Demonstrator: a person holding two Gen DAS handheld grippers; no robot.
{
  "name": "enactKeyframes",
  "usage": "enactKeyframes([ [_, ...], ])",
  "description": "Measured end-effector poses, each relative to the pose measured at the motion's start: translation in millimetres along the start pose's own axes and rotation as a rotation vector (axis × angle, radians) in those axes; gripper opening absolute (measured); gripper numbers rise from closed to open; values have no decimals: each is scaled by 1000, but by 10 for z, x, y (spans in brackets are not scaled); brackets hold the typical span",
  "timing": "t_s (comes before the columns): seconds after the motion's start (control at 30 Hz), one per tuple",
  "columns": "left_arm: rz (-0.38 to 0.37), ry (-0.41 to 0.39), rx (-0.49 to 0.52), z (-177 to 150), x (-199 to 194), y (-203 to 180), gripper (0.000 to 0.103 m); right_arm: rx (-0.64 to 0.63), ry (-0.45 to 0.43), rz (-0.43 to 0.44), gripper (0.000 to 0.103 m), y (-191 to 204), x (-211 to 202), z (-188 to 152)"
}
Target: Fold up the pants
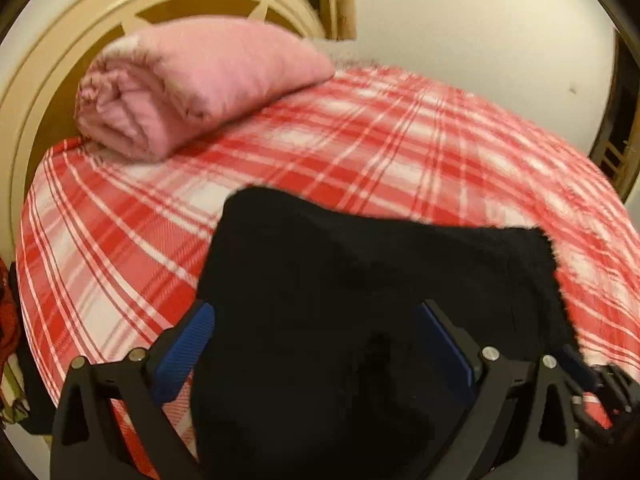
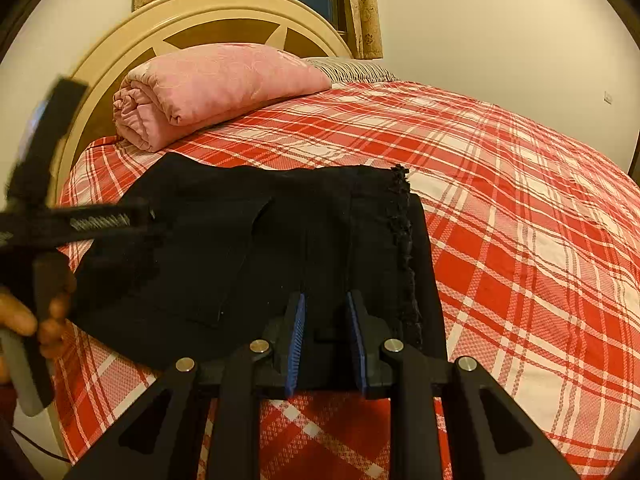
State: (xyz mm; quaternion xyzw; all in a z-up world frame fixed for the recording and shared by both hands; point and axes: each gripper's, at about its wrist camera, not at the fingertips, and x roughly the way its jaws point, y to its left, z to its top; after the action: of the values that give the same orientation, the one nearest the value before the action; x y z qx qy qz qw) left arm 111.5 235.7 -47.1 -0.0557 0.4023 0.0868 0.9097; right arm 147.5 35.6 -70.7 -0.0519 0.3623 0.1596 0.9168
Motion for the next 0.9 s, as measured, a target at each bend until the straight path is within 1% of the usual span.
enactKeyframes([
  [0.1,34,67,-18,-63,209,85,102,-1,1,-3,23,-3,12,-4],
  [0.13,23,75,-31,-85,232,122,103,-3,0,-4,23,1,16,0],
  [0.17,9,69,-49,-102,226,176,103,-4,0,-6,23,4,19,0],
  [0.23,17,71,-64,-153,182,206,103,-6,0,-6,23,6,19,-1],
  [0.3,-22,89,-111,-215,174,287,103,-6,1,-7,23,8,20,0],
  [0.37,-42,80,-144,-289,130,335,103,-10,1,-12,23,21,19,-3],
  [0.47,-37,81,-145,-377,29,353,103,-28,3,-18,26,56,17,-1],
  [0.53,-34,90,-159,-446,-28,396,103,-55,6,-25,33,110,24,1],
  [0.67,-35,93,-177,-490,-46,451,103,-95,-5,-66,35,198,-32,-8],
  [0.73,-21,99,-179,-478,-61,454,103,-68,-30,-63,35,201,-145,-21],
  [0.8,-1,99,-161,-469,-92,437,103,-17,-56,-24,35,168,-248,-38],
  [0.9,13,83,-141,-487,-200,420,103,25,-63,-31,35,127,-298,-19],
])
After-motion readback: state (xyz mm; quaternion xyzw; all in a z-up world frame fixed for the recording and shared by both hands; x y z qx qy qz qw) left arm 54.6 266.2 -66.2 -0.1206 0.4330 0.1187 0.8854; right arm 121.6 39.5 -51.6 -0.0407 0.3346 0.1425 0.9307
